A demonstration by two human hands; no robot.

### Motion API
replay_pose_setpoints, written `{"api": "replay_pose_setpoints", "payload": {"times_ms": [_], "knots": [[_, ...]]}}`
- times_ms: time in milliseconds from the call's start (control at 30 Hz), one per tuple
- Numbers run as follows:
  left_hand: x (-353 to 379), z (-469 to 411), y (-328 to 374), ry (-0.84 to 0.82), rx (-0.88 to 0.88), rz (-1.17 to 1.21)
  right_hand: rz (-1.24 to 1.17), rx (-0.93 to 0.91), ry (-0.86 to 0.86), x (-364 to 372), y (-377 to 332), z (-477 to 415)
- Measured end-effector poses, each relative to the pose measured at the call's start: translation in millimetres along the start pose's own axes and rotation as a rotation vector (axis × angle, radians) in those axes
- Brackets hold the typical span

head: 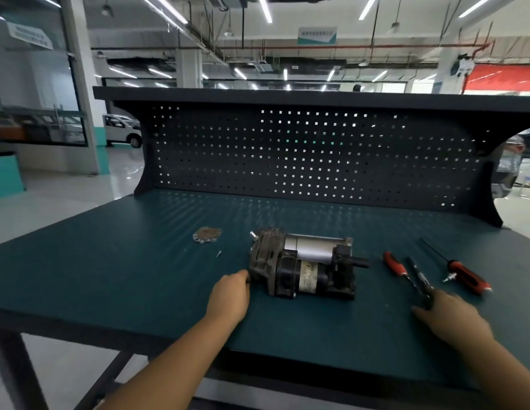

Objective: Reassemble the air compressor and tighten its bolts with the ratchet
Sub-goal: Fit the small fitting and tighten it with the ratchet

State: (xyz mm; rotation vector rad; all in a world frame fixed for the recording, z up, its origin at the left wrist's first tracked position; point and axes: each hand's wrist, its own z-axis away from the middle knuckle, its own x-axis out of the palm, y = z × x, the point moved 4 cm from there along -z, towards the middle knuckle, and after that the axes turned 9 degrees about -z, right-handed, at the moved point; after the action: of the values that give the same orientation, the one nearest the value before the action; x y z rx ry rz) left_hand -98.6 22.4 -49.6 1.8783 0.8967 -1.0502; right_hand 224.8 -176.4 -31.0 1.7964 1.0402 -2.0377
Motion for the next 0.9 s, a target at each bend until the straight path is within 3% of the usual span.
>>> {"api": "replay_pose_setpoints", "payload": {"times_ms": [167,333,400,533,633,700,900], "knots": [[0,1,0,-0.005,0.0,0.01,-0.007,-0.03,0.105,10,3,-3],[-6,1,-1,0.078,0.018,0.152,-0.179,-0.025,0.164,15,4,-9],[-11,1,-1,0.124,0.01,0.27,-0.42,0.047,0.165,13,6,-13],[-22,7,14,0.193,-0.04,0.478,-1.131,0.068,0.192,6,7,-16],[-40,24,48,0.274,-0.011,0.676,-1.619,0.012,0.074,0,-3,-12],[-49,35,80,0.244,0.073,0.773,-1.8,-0.053,-0.068,-9,-11,-9],[-62,42,148,0.238,0.339,0.638,-1.966,-0.183,-0.495,-41,-30,18]]}}
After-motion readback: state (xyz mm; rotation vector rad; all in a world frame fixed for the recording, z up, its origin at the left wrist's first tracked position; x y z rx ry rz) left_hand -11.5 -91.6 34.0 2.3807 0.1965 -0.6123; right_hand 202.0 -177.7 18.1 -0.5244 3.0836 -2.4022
